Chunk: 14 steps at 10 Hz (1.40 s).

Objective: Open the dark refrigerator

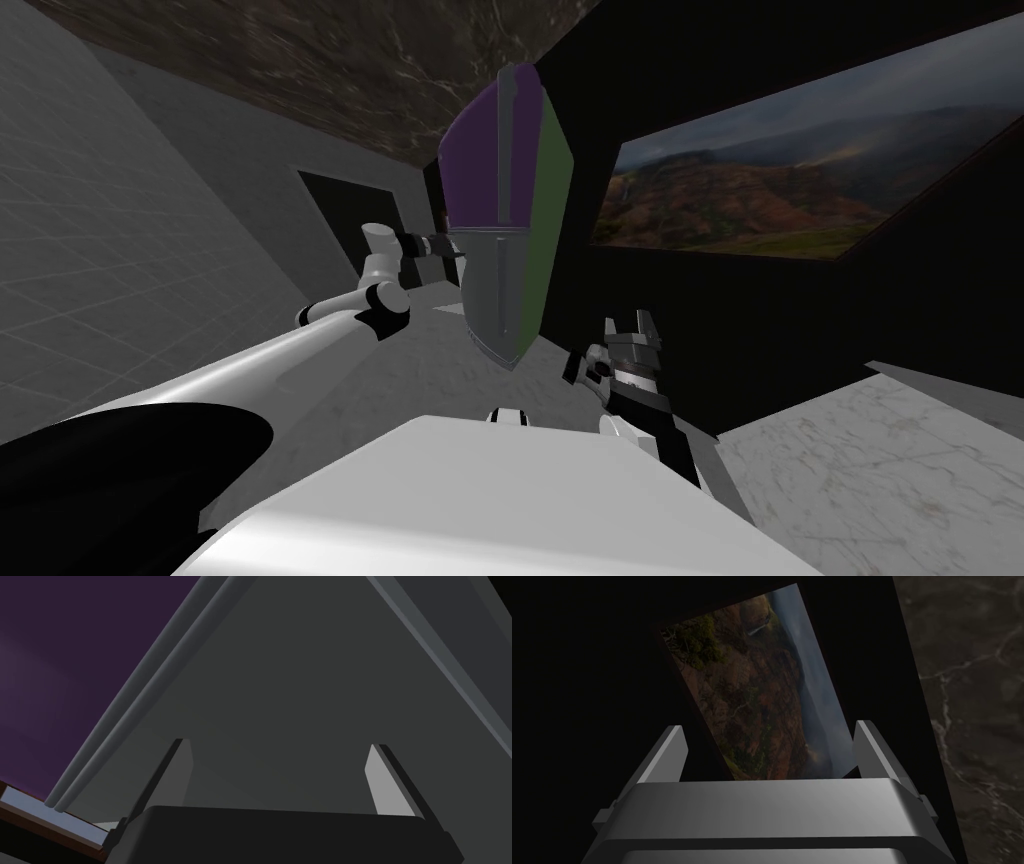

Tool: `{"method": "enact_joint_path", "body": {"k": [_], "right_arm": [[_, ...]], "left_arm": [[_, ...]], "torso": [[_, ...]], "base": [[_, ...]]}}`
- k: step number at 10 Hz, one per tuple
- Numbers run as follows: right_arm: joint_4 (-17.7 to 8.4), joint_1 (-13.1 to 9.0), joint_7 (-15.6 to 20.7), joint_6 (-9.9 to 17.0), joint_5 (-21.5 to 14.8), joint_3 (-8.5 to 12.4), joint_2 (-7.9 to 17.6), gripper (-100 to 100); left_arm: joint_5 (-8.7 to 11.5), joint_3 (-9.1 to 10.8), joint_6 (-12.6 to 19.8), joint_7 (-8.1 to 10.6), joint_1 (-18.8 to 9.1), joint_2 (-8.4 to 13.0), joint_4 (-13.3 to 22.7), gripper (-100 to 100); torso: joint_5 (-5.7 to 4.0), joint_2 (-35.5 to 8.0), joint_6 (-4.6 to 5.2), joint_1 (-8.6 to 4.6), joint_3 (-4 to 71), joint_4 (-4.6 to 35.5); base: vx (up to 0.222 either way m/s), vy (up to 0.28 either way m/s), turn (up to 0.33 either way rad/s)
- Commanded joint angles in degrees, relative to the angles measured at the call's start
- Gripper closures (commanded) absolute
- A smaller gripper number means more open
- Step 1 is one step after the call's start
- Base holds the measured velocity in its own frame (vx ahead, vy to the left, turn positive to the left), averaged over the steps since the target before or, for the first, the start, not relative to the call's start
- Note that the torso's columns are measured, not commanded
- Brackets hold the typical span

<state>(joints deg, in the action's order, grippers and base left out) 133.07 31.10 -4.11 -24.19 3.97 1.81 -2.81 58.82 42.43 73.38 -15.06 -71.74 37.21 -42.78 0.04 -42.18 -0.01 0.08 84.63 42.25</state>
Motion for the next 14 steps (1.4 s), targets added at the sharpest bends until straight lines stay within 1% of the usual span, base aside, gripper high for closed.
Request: {"method": "enact_joint_path", "body": {"k": [1,4,7,8,9,10,11,12,13,14], "right_arm": [[0.00,0.00,0.00,0.00,0.00,0.00,0.00,0],[0.00,-0.01,0.00,0.00,0.00,0.00,0.00,0],[0.00,0.00,0.00,0.00,0.00,0.01,0.01,0],[0.00,0.00,0.00,0.00,0.00,0.00,0.00,0],[0.00,-0.01,0.00,0.00,0.00,0.02,0.02,0],[0.00,0.00,0.00,0.00,0.00,0.02,0.02,0],[0.00,0.00,0.00,0.00,0.00,0.03,0.03,0],[0.00,-0.01,0.00,0.00,0.00,0.02,0.03,0],[0.00,-0.02,0.00,0.00,0.00,0.04,0.04,0],[-0.01,-0.02,0.00,0.01,0.00,0.04,0.05,0]], "left_arm": [[-1.42,-0.63,-1.73,2.57,-1.30,0.50,0.37,-100],[-3.15,-1.40,-3.72,5.61,-2.93,1.16,0.83,-100],[-4.65,-2.07,-5.46,8.24,-4.34,1.73,1.24,-100],[-4.25,-1.90,-5.16,7.26,-4.07,1.57,1.50,-100],[-5.00,-2.41,-5.23,8.13,-4.90,1.97,1.49,-100],[-4.69,-2.20,-5.28,7.75,-4.54,1.74,1.46,-100],[-4.74,-2.24,-5.26,7.86,-4.61,1.75,1.44,100],[-1.86,-5.16,-5.60,10.20,-3.15,1.73,-1.36,100],[-1.58,-5.51,-5.60,10.20,-3.15,1.73,-1.84,100],[-1.58,-5.51,-5.60,10.20,-3.15,1.73,-1.84,100]], "torso": [[0.00,-0.10,0.00,0.04,-0.05,0.03],[-0.06,-0.08,0.01,-0.13,-0.05,0.04],[-0.02,0.06,0.00,-0.03,0.04,-0.01],[-0.05,-0.02,0.02,-0.12,0.00,0.00],[0.06,-0.18,-0.01,0.30,-0.11,0.06],[0.09,-0.02,-0.01,0.30,-0.03,0.03],[0.08,-0.10,-0.02,0.25,-0.05,0.02],[0.04,-0.18,-0.04,0.19,-0.09,0.09],[0.17,-0.14,-0.17,0.73,-0.05,0.16],[0.27,-0.08,-0.36,0.89,0.01,0.22]], "base": [[-0.001,-0.244,-0.012],[0.020,-0.257,-0.012],[0.050,-0.242,-0.011],[0.014,-0.122,0.005],[0.084,-0.078,-0.059],[0.054,-0.044,-0.011],[0.005,-0.010,-0.003],[-0.021,0.158,-0.024],[-0.051,0.207,-0.047],[-0.040,0.101,-0.010]]}}
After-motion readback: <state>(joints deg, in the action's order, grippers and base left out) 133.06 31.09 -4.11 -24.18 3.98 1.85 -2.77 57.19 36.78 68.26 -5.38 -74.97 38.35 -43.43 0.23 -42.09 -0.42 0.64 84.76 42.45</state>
